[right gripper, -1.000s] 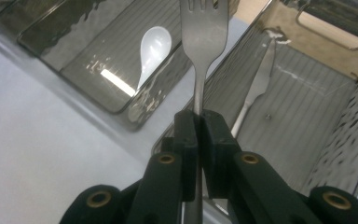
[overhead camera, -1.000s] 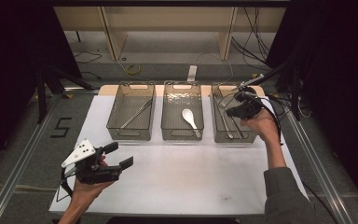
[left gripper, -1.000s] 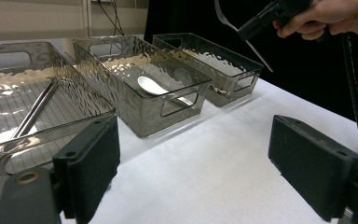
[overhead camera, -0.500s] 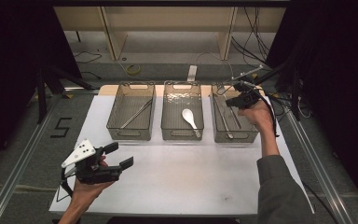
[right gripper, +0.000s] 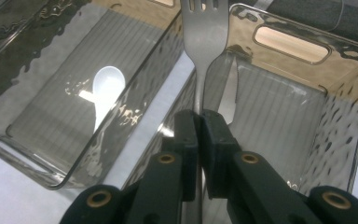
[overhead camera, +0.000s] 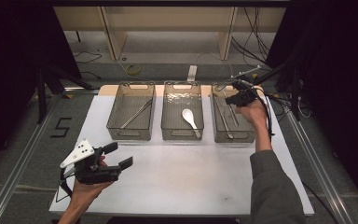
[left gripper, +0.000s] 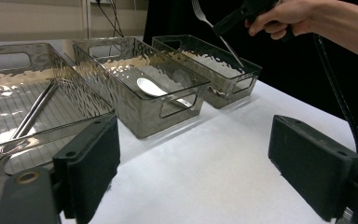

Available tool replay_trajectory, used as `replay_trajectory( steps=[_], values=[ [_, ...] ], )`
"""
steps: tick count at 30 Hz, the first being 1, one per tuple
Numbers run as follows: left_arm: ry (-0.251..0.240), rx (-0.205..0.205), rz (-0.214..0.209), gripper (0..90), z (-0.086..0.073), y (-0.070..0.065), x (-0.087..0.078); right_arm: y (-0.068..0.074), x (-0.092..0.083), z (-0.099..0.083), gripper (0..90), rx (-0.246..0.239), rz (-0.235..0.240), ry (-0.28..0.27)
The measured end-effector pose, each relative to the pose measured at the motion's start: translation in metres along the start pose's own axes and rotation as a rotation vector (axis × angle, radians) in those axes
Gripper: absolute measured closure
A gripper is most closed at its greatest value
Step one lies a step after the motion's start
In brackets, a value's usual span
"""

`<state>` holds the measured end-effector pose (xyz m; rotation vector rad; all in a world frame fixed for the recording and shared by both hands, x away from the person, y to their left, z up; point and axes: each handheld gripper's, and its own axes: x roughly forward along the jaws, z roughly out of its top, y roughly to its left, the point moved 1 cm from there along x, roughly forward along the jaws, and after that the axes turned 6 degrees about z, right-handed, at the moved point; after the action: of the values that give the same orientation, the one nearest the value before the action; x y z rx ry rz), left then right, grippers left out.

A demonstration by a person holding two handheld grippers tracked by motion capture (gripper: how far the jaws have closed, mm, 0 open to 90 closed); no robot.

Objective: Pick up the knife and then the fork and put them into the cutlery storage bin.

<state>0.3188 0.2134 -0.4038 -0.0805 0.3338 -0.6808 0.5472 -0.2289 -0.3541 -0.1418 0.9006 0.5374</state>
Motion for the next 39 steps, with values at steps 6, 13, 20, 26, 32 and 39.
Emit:
replay_trajectory(
  steps=[6,13,20,26,32,39],
  values=[
    [0.001,0.0,-0.001,16.2,0.0,0.0,0.0,-0.007,0.004,-0.001,86.1,0.018,-0.015,-0.005],
    [0.001,0.001,-0.001,16.2,0.0,0.001,-0.001,-0.012,0.012,-0.006,86.1,0.031,-0.028,-0.004],
    [0.0,0.0,0.0,16.2,0.0,0.0,0.0,-0.017,0.018,-0.015,86.1,0.05,-0.029,0.004],
    [-0.001,0.0,-0.001,16.2,0.0,0.0,-0.001,-0.02,0.025,-0.023,86.0,0.063,-0.032,0.018],
    [0.0,0.002,0.0,16.2,0.0,0.0,0.0,-0.02,0.03,-0.027,86.0,0.065,-0.024,0.024],
    [-0.002,0.0,0.002,16.2,0.0,0.0,-0.001,-0.019,0.033,-0.03,85.9,0.077,-0.022,0.032]
  ],
)
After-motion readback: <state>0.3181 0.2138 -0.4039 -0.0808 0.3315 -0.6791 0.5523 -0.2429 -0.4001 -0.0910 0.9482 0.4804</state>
